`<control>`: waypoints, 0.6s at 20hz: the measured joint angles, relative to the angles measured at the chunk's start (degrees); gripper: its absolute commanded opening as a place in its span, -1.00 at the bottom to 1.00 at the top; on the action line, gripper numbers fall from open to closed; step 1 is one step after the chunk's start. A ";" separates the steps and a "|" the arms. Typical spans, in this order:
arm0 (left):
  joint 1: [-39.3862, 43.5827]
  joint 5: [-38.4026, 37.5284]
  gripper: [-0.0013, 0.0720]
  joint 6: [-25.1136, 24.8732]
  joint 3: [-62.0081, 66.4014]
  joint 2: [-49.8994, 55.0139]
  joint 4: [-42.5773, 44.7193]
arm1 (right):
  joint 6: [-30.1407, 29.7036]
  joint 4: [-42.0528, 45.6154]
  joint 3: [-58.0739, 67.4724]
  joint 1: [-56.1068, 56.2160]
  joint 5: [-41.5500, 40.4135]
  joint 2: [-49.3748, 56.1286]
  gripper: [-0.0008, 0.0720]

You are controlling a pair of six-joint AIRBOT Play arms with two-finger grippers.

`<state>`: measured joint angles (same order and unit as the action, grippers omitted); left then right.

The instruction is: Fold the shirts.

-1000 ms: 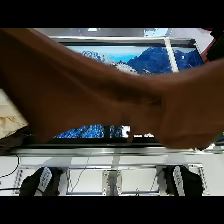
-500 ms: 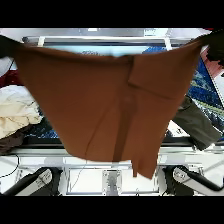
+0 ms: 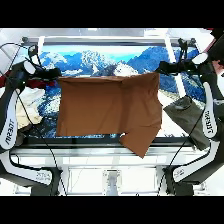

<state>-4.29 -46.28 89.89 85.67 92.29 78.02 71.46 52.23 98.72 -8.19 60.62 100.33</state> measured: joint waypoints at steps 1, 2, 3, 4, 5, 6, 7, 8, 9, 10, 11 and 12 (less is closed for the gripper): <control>0.11 0.04 -0.94 0.31 -0.04 0.83 0.81 | 0.20 0.42 -0.02 0.11 -0.28 0.83 -0.91; 0.17 -0.22 -0.94 0.68 -0.07 1.53 1.31 | 0.24 0.96 -0.04 0.22 0.00 1.40 -0.91; 0.26 -1.03 -0.94 0.96 -0.09 2.21 1.73 | 0.37 1.99 -0.07 0.35 1.01 1.88 -0.91; 0.28 -2.05 -0.94 1.20 -0.13 2.91 2.03 | 0.42 3.10 -0.28 0.52 2.29 2.21 -0.91; 0.33 -3.32 -0.94 1.25 -0.13 3.72 2.36 | 0.44 4.31 -0.85 0.76 3.54 2.51 -0.91; 0.35 -4.33 -0.94 1.27 -0.13 4.50 2.47 | 0.48 5.49 -1.70 1.05 4.87 2.71 -0.91; 0.37 -5.44 -0.94 1.31 -0.13 5.35 2.54 | 0.57 6.25 -2.95 1.36 5.77 2.86 -0.91; 0.37 -6.47 -0.94 1.49 -0.13 6.10 2.56 | 0.59 6.99 -4.37 1.64 6.12 2.97 -0.91; 0.39 -7.13 -0.94 1.49 -0.13 6.78 2.54 | 0.59 7.67 -6.08 1.92 6.40 3.08 -0.91; 0.37 -7.78 -0.94 1.49 -0.13 7.34 2.54 | 0.61 8.20 -7.91 2.21 6.25 3.21 -0.91; 0.37 -8.35 -0.94 1.49 -0.13 7.96 2.51 | 0.63 8.57 -9.49 2.45 5.88 3.32 -0.91; 0.37 -8.98 -0.94 1.49 -0.13 8.37 2.32 | 0.66 8.66 -10.95 2.73 5.53 3.50 -0.91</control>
<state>-3.92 -55.27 91.37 85.54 100.66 80.34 72.12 60.88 87.77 -5.45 66.15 103.83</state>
